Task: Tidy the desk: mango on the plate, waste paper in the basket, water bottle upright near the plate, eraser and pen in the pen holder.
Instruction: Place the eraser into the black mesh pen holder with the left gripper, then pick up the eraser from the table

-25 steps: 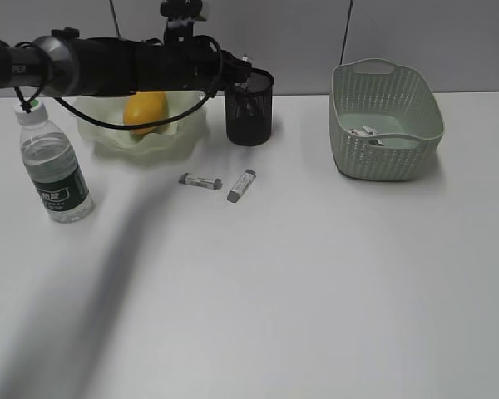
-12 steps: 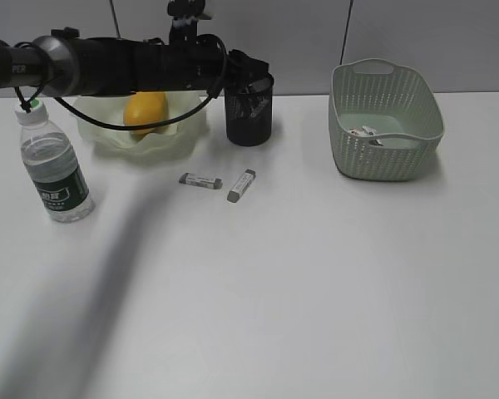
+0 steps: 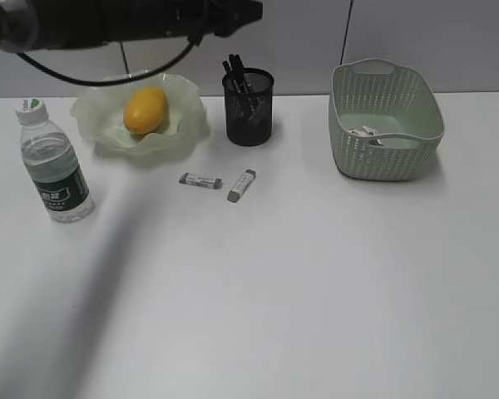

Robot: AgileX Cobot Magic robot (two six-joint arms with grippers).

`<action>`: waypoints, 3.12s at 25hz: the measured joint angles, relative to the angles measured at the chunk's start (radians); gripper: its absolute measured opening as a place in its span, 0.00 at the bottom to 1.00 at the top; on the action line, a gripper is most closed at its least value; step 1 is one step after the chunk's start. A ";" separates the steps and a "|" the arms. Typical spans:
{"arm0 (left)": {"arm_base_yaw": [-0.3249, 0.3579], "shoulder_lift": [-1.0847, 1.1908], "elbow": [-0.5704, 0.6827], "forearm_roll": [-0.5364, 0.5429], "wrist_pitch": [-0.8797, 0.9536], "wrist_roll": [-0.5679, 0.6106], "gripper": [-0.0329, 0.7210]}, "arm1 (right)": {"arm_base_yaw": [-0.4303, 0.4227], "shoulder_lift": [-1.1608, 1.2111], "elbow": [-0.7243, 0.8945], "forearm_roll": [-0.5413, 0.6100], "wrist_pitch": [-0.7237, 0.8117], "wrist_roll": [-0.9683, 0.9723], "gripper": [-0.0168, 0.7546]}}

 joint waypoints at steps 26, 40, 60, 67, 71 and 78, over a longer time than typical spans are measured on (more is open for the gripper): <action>0.038 -0.482 0.063 1.781 0.599 -1.529 0.58 | 0.000 0.081 -0.006 -0.001 -0.010 0.000 0.43; 0.258 -0.953 0.596 1.785 0.605 -1.551 0.58 | 0.121 0.703 -0.248 0.072 -0.116 0.018 0.57; 0.265 -1.707 1.182 1.702 0.607 -1.565 0.57 | 0.526 1.754 -1.119 0.062 -0.012 -0.255 0.57; 0.265 -1.909 1.296 1.648 0.610 -1.567 0.56 | 0.577 1.941 -1.323 0.058 -0.017 -0.447 0.51; 0.265 -2.026 1.325 1.643 0.577 -1.567 0.56 | 0.618 2.048 -1.419 0.058 -0.031 -0.484 0.49; 0.265 -2.227 1.362 1.638 0.502 -1.567 0.56 | 0.662 2.211 -1.518 0.065 -0.143 -0.558 0.49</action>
